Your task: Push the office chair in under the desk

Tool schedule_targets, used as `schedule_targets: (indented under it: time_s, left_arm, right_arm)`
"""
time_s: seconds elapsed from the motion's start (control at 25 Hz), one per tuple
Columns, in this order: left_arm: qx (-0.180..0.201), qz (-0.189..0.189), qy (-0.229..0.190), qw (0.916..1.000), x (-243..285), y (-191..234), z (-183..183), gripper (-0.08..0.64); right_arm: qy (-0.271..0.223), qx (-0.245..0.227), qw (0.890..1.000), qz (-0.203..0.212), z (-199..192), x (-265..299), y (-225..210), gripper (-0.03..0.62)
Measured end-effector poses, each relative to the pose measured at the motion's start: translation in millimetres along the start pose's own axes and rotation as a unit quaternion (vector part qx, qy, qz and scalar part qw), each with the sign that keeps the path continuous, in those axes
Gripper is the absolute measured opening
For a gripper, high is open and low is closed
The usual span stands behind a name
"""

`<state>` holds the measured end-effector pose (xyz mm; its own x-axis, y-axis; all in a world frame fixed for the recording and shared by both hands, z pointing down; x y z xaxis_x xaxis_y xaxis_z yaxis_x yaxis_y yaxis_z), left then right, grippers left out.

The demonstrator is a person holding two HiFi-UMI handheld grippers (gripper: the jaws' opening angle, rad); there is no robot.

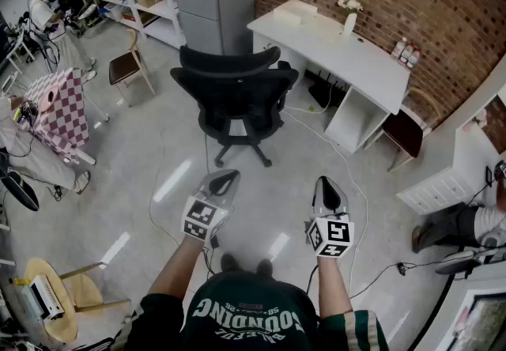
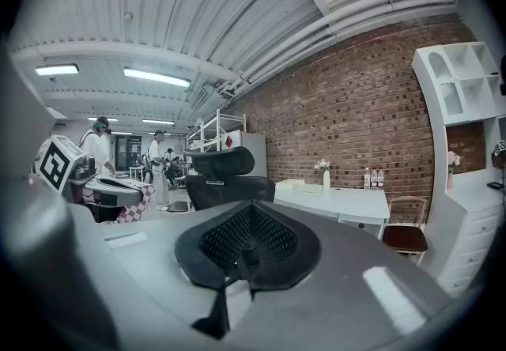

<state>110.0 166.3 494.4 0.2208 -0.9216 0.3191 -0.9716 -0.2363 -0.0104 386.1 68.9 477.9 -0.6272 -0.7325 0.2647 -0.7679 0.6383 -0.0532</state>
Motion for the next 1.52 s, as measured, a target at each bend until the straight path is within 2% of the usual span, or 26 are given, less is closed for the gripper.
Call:
schedule_targets:
  time_s: [0.24, 0.4, 0.72, 1.0, 1.2, 1.52]
  left_arm:
    - [-0.002, 0.004, 0.002, 1.0, -7.5, 16.9, -13.4, 0.011]
    - [-0.001, 0.003, -0.01, 0.9999, -10.8, 24.5, -7.7, 0.011]
    - [-0.003, 0.013, -0.024, 0.9996, -24.7, 57.2, -13.7, 0.011]
    - [-0.004, 0.026, -0.032, 0.9991, -49.4, 104.5, -20.1, 0.011]
    - [0.005, 0.042, -0.037, 0.9984, -60.0, 132.9, -21.2, 0.011]
    - [0.0, 0.057, -0.034, 0.9978, -56.3, 162.4, -26.3, 0.011]
  right_arm:
    - [0.001, -0.005, 1.0, 0.008, -1.3, 4.5, 21.9, -0.014]
    - [-0.012, -0.001, 1.0, 0.006, 1.1, 5.4, 30.2, -0.001]
    - [-0.003, -0.004, 0.999, 0.035, 4.1, 24.1, 59.4, 0.0]
    - [-0.02, 0.015, 1.0, 0.017, 11.5, 43.3, 92.2, -0.001]
    - [-0.028, 0.0, 1.0, 0.012, 19.4, 53.8, 105.8, -0.015]
    - [-0.028, -0.015, 0.999, 0.008, 21.6, 72.2, 113.3, -0.014]
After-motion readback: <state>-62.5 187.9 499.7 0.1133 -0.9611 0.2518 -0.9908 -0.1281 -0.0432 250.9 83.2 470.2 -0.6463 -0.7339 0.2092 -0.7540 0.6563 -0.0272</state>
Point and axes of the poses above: the fingertips, and each gripper's own axes: x forward along the fingers, y to its left, z out of its top, the point moved 9 cm from there along -x, backward along the fingers, and after that the axes turned 5 degrees about y, right-handed, at the moved point
